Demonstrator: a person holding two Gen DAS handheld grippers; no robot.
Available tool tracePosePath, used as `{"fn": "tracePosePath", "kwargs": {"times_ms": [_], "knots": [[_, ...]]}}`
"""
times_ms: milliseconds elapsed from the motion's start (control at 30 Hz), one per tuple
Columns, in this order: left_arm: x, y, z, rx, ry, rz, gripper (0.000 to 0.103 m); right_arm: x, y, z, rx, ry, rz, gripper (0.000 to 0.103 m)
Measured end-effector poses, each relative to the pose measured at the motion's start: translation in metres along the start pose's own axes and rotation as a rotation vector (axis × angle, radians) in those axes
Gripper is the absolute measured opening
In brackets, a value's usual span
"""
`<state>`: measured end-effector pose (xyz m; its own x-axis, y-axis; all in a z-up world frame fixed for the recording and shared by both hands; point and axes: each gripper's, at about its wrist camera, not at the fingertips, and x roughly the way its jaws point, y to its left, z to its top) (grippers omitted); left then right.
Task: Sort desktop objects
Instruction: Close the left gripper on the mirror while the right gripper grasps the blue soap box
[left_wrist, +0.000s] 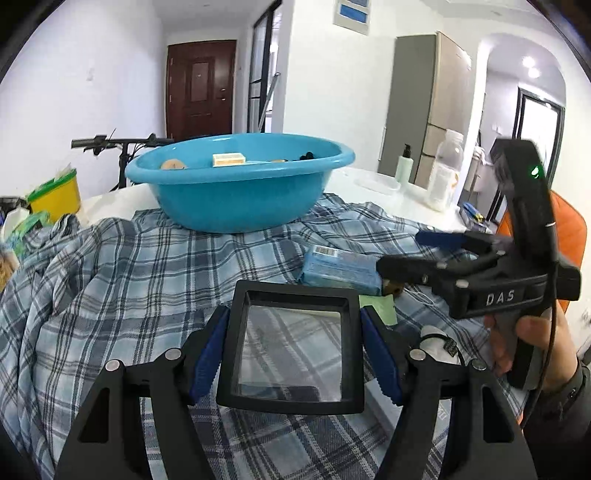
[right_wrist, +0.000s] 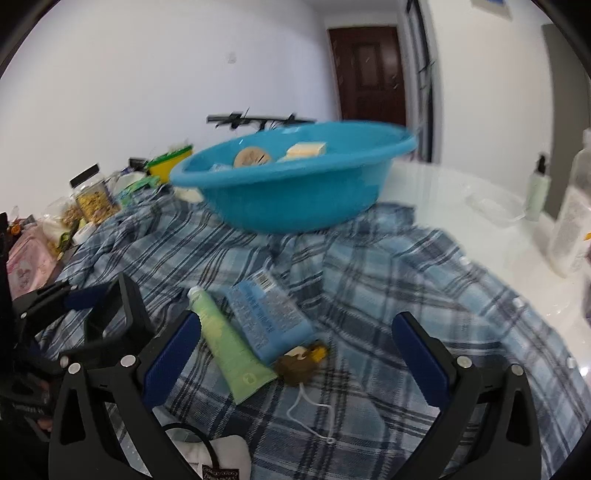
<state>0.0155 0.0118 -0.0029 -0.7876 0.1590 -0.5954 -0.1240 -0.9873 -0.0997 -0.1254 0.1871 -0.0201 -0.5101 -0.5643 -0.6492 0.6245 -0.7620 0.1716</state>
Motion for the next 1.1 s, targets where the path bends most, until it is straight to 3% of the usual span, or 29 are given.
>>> {"fn": "tracePosePath", "kwargs": {"times_ms": [167,300,700,800,867,967,1100], "knots": [[-0.002,0.001,0.001,0.001,-0.012,-0.012,0.072,0.019,0.008,0.002,-0.071,0.079,0.012,0.102],[-0.004,0.0,0.001,0.001,-0.021,-0.009,0.072,0.03,0.011,0.006,-0.105,0.115,-0.009,0.079],[-0.004,-0.002,0.0,0.006,-0.021,-0.01,0.072,0.048,0.003,0.009,-0.084,0.178,-0.007,0.076],[-0.004,-0.001,0.0,0.002,-0.021,-0.012,0.072,0.056,0.017,0.008,-0.157,0.21,-0.091,0.075],[-0.004,-0.001,0.0,-0.001,-0.021,-0.016,0.072,0.055,0.024,0.007,-0.192,0.199,-0.104,0.075],[-0.004,0.0,0.0,0.0,-0.021,-0.024,0.072,0.054,0.023,0.007,-0.19,0.191,-0.073,0.056],[-0.006,0.003,0.0,-0.017,-0.035,-0.026,0.072,0.052,0.028,0.006,-0.212,0.176,-0.093,0.042]]}}
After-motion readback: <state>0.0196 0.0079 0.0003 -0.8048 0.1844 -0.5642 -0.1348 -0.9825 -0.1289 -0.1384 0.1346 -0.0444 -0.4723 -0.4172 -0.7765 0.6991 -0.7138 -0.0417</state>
